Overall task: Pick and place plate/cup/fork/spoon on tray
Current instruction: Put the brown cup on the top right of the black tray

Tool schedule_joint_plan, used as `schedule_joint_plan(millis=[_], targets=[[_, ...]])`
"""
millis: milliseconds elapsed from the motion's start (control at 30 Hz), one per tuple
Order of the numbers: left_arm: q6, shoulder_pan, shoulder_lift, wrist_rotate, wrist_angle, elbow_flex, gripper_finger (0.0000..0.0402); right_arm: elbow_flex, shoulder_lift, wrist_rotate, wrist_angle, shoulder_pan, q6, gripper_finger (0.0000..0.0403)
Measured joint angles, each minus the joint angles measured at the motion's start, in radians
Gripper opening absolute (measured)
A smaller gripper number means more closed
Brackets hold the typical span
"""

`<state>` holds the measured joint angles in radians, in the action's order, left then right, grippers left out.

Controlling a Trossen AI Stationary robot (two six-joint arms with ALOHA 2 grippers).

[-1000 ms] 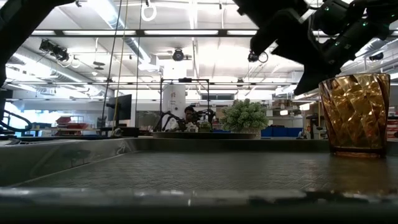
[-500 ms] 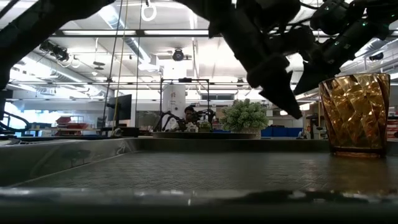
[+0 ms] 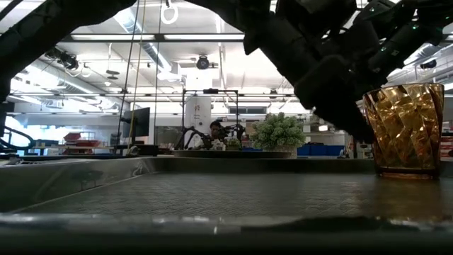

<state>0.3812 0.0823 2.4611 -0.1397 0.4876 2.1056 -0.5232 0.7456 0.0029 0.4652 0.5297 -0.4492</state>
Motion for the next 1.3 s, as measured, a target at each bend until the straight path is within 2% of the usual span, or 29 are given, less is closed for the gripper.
schedule_joint_plan(millis=[200,433,667,767,1133,1300], targets=[[-0.01,0.0,0.008,-0.04,-0.092,-0.026,0.0024,0.0,0.0,0.0,0.0,0.0,0.0,0.001],[-0.011,0.003,0.009,-0.04,-0.207,-0.085,0.002,0.0,0.0,-0.002,0.0,0.0,-0.003,0.001],[0.056,0.006,0.009,0.075,-0.267,-0.086,0.002,0.0,0.0,-0.002,0.0,0.0,-0.003,0.001],[0.076,0.006,0.009,0.09,-0.309,-0.086,0.002,0.0,0.0,-0.002,0.0,0.0,-0.003,0.001],[0.085,0.006,0.009,0.083,-0.369,-0.086,0.002,0.0,0.0,-0.002,0.0,0.0,-0.003,0.001],[0.074,0.012,-0.004,0.023,-0.289,-0.086,0.002,0.0,0.0,-0.002,-0.004,0.0,-0.002,0.001]])
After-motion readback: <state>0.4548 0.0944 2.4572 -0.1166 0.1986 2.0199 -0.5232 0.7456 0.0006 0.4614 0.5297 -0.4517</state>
